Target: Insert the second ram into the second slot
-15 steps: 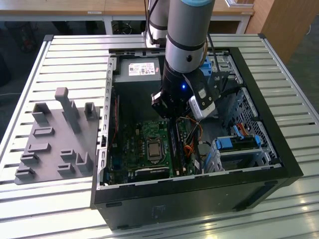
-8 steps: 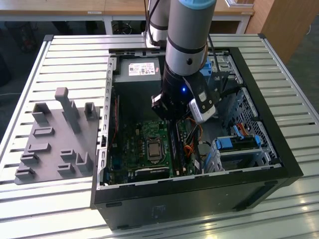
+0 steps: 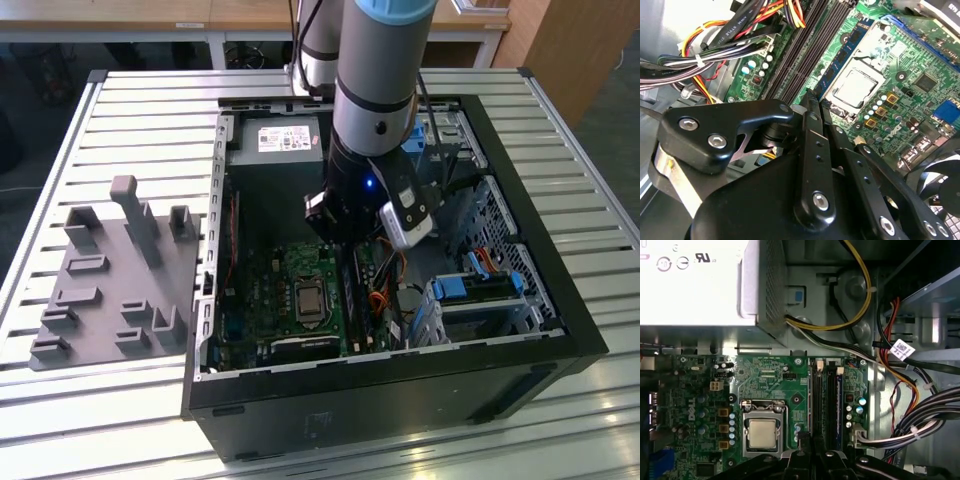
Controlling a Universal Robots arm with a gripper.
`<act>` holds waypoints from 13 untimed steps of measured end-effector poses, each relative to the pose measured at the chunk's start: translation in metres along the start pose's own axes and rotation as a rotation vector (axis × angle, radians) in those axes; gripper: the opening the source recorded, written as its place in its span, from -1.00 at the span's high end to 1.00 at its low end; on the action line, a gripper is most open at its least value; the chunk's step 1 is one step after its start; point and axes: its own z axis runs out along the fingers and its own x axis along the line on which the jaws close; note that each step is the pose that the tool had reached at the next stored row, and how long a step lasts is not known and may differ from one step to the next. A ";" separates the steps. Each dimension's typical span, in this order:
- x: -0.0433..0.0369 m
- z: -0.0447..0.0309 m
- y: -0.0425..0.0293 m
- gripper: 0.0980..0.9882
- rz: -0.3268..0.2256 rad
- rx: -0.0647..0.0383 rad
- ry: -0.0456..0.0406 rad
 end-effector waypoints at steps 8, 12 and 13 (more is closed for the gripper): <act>-0.0020 0.0029 -0.0005 0.91 0.000 0.001 0.0000; -0.0020 0.0039 -0.0022 0.91 0.000 0.002 0.0000; -0.0020 0.0043 -0.0027 0.91 0.000 0.002 0.0000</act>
